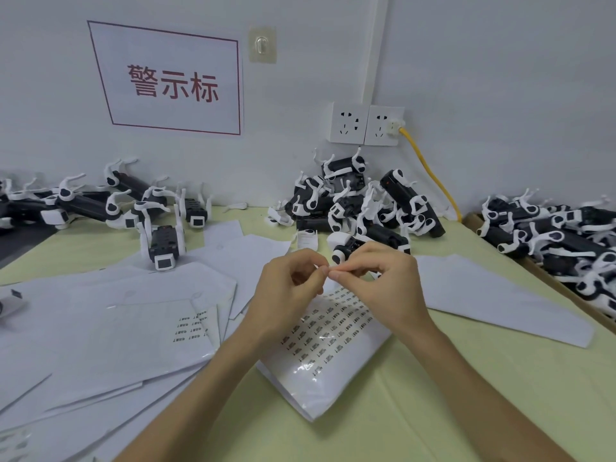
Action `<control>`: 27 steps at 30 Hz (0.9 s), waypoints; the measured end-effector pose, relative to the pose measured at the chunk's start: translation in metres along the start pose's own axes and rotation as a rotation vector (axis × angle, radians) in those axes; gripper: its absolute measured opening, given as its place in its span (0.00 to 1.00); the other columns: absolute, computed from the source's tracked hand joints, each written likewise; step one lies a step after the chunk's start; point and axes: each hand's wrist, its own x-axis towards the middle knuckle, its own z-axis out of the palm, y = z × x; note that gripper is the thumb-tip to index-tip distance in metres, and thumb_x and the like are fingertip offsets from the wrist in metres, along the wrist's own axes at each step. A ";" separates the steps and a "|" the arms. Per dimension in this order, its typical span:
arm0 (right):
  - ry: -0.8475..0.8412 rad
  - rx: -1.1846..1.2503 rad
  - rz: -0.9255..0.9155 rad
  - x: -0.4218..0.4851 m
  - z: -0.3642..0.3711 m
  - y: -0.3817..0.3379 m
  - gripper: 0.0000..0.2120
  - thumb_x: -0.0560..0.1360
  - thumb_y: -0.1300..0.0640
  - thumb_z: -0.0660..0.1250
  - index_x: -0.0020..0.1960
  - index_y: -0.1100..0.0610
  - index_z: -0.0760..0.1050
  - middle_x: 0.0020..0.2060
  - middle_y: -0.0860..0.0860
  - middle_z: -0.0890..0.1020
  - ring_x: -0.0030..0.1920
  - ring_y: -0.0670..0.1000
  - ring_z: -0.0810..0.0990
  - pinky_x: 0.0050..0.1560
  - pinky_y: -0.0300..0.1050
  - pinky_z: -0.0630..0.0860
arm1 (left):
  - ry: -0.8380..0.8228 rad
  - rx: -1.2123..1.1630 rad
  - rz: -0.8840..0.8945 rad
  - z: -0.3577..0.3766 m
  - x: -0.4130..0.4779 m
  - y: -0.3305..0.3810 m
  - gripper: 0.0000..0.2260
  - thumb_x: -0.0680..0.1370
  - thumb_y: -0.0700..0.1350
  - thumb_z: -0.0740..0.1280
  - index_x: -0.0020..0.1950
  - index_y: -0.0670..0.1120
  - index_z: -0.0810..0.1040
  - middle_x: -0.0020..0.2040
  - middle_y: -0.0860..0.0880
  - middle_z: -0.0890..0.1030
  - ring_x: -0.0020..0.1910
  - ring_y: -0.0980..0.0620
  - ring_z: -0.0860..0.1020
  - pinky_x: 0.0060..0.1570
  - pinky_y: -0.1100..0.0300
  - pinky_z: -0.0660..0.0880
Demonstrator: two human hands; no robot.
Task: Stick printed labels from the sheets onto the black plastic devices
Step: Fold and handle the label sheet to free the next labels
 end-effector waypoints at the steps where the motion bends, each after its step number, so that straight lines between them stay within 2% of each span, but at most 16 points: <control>1: 0.028 0.006 0.021 0.000 0.000 0.000 0.05 0.67 0.61 0.82 0.40 0.57 0.87 0.35 0.47 0.83 0.35 0.49 0.81 0.39 0.42 0.79 | 0.000 -0.009 -0.002 0.000 0.000 0.000 0.08 0.82 0.41 0.68 0.44 0.51 0.81 0.32 0.52 0.80 0.34 0.54 0.79 0.41 0.54 0.77; 4: 0.037 0.079 0.073 0.001 -0.002 0.001 0.07 0.68 0.61 0.81 0.42 0.56 0.85 0.37 0.48 0.84 0.37 0.51 0.82 0.41 0.43 0.80 | -0.024 -0.089 -0.010 -0.001 0.001 0.003 0.09 0.81 0.42 0.67 0.44 0.52 0.81 0.32 0.51 0.80 0.34 0.54 0.77 0.40 0.61 0.76; 6: -0.022 0.086 -0.009 0.000 -0.002 0.000 0.04 0.70 0.64 0.79 0.44 0.57 0.86 0.38 0.49 0.84 0.38 0.50 0.82 0.42 0.40 0.78 | -0.056 -0.217 -0.063 -0.003 0.001 0.005 0.08 0.82 0.42 0.68 0.44 0.50 0.83 0.34 0.49 0.80 0.35 0.54 0.77 0.42 0.63 0.75; 10: -0.023 0.094 -0.077 0.002 -0.002 0.002 0.04 0.72 0.66 0.76 0.45 0.58 0.86 0.38 0.51 0.84 0.38 0.51 0.82 0.42 0.39 0.78 | -0.157 -0.436 -0.257 -0.006 0.001 0.007 0.09 0.82 0.48 0.68 0.44 0.49 0.85 0.37 0.49 0.79 0.38 0.52 0.77 0.53 0.53 0.75; 12: -0.030 0.108 -0.078 0.003 -0.003 0.003 0.06 0.73 0.66 0.76 0.45 0.57 0.86 0.38 0.51 0.83 0.37 0.50 0.82 0.41 0.41 0.78 | -0.211 -0.504 -0.316 -0.007 0.001 0.007 0.09 0.80 0.53 0.69 0.44 0.51 0.85 0.39 0.50 0.79 0.39 0.52 0.77 0.53 0.54 0.73; 16: -0.063 0.162 -0.063 0.003 -0.004 0.003 0.07 0.72 0.65 0.75 0.45 0.54 0.86 0.38 0.52 0.82 0.36 0.52 0.81 0.40 0.45 0.80 | -0.236 -0.517 -0.361 -0.009 0.001 0.008 0.08 0.76 0.55 0.71 0.44 0.52 0.85 0.39 0.50 0.78 0.40 0.53 0.78 0.49 0.60 0.72; 20: -0.067 0.141 -0.057 0.003 -0.005 0.004 0.04 0.72 0.66 0.76 0.45 0.59 0.86 0.37 0.50 0.82 0.34 0.50 0.81 0.39 0.41 0.77 | -0.192 -0.417 -0.295 -0.011 0.002 0.007 0.05 0.78 0.50 0.73 0.45 0.52 0.86 0.38 0.50 0.80 0.40 0.55 0.78 0.50 0.62 0.74; 23: -0.052 0.071 -0.082 0.001 -0.003 0.003 0.05 0.72 0.67 0.76 0.46 0.60 0.87 0.37 0.50 0.84 0.33 0.49 0.81 0.40 0.40 0.77 | -0.111 -0.351 -0.215 -0.008 0.002 0.007 0.07 0.80 0.45 0.71 0.44 0.51 0.87 0.34 0.52 0.80 0.37 0.57 0.77 0.43 0.71 0.73; 27: -0.062 0.023 -0.118 0.000 -0.001 0.001 0.07 0.74 0.69 0.74 0.49 0.61 0.87 0.38 0.52 0.85 0.32 0.48 0.80 0.39 0.41 0.78 | -0.064 -0.337 -0.211 -0.003 0.001 0.006 0.07 0.81 0.44 0.69 0.46 0.49 0.87 0.33 0.53 0.80 0.36 0.58 0.76 0.41 0.72 0.72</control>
